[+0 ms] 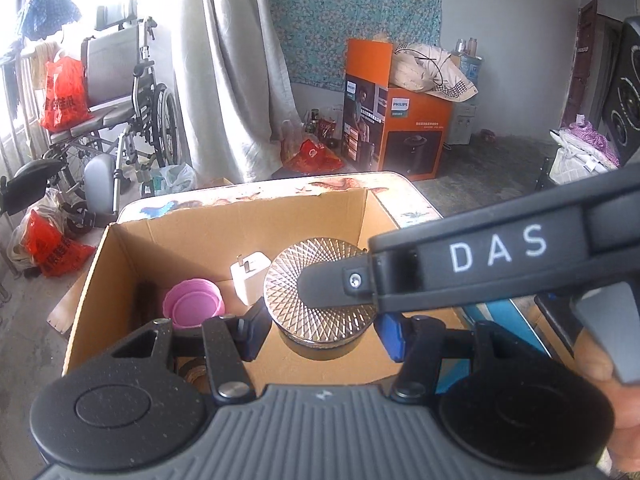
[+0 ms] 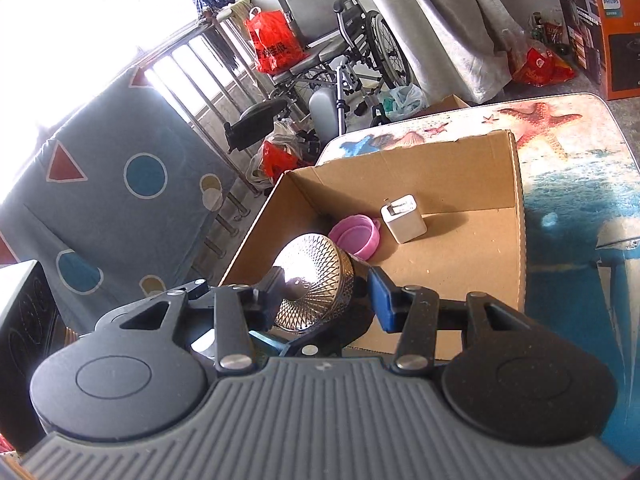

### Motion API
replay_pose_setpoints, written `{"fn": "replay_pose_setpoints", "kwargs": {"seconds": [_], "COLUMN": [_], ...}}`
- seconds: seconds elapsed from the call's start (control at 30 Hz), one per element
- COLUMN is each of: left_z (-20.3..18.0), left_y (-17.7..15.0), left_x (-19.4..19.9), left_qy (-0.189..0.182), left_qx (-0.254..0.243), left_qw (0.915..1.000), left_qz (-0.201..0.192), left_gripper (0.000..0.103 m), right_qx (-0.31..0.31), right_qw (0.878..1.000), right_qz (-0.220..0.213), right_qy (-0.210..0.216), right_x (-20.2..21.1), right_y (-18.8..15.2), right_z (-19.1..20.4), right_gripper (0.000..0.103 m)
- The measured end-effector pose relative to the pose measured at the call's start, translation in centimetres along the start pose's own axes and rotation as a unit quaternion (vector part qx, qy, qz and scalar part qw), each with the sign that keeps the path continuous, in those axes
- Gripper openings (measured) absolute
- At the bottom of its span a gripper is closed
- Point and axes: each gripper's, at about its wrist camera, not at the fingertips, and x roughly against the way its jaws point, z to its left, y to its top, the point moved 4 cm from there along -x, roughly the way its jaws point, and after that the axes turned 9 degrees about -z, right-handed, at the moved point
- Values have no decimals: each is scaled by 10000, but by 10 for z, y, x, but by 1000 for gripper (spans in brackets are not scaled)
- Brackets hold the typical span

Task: Organize rigid objects
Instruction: 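Carry the gold-lidded jar into the box and open the right gripper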

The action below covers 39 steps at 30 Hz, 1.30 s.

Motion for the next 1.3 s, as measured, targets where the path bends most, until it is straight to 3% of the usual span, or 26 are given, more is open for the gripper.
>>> {"fn": "replay_pose_setpoints", "kwargs": {"seconds": [0.33, 0.6, 0.93, 1.13, 1.3], "left_z": [21, 26, 26, 23, 17], "left_y": [16, 12, 10, 14, 25], "left_x": [-104, -145, -180, -179, -160], "left_qy": [3, 31, -157, -140, -154], "left_qx": [537, 870, 1341, 1313, 1226], "left_qw": [9956, 9904, 9790, 9819, 9869], "left_qz": [770, 1074, 1527, 1359, 1039], "left_gripper": [57, 57, 59, 58, 64], "right_qx": [168, 515, 1255, 1281, 1080], "right_qw": [9944, 9862, 9788, 9808, 9872], "right_qz": [1001, 1506, 1485, 1334, 1051], "right_qy": [-283, -457, -650, -621, -524], "right_x": [-89, -143, -164, -163, -149], "right_y": [55, 71, 83, 85, 88], "right_z": [-58, -88, -91, -96, -99], "right_gripper": [45, 44, 40, 40, 40]}}
